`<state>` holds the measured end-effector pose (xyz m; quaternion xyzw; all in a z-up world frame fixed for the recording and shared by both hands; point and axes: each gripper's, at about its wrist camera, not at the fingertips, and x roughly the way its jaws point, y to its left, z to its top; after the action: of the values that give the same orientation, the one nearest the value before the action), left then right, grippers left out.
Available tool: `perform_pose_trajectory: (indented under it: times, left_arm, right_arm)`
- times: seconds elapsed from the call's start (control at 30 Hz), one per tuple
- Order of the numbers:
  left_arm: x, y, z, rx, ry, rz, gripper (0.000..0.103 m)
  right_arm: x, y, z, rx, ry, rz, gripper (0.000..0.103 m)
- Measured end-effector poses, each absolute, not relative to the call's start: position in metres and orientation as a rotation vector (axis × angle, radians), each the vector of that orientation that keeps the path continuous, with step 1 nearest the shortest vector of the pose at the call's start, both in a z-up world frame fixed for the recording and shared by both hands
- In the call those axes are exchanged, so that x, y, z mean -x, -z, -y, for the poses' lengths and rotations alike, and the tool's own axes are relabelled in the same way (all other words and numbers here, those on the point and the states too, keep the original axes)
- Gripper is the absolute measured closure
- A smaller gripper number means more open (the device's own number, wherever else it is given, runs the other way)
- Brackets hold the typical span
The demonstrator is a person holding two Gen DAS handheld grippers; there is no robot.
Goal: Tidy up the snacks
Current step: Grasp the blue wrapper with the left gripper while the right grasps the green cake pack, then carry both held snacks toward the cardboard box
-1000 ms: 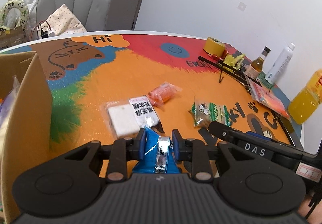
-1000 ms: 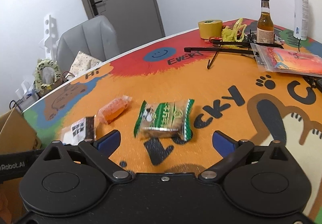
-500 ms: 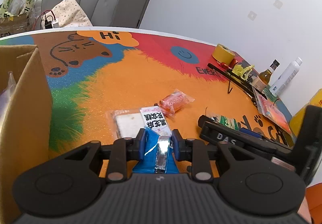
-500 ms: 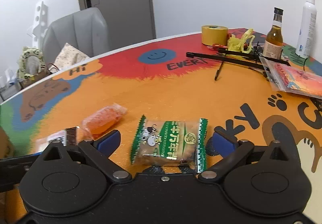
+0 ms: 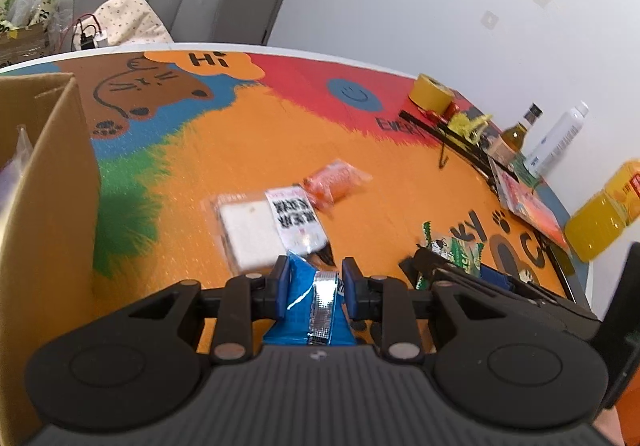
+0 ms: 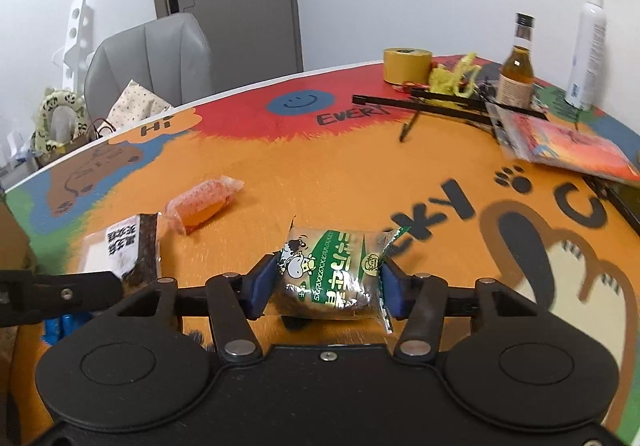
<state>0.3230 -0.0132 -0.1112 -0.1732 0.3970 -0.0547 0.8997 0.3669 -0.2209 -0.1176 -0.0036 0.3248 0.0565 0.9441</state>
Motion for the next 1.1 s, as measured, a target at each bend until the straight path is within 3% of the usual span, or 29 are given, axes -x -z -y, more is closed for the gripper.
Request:
perform_pose_trajectory:
  times: [0.47,1.1]
  left_arm:
    - [-0.305,0.082,0.018,0.297,0.178,-0.854,0.077]
    - [-0.27,0.022,-0.027,0.328,0.139,-0.738,0.077]
  right_arm:
    - [-0.334,0.09,0.228,-0.094,-0.174,-0.691,0.051]
    - [-0.31,0.038,0.169,-0.056,-0.342,-0.6,0.051]
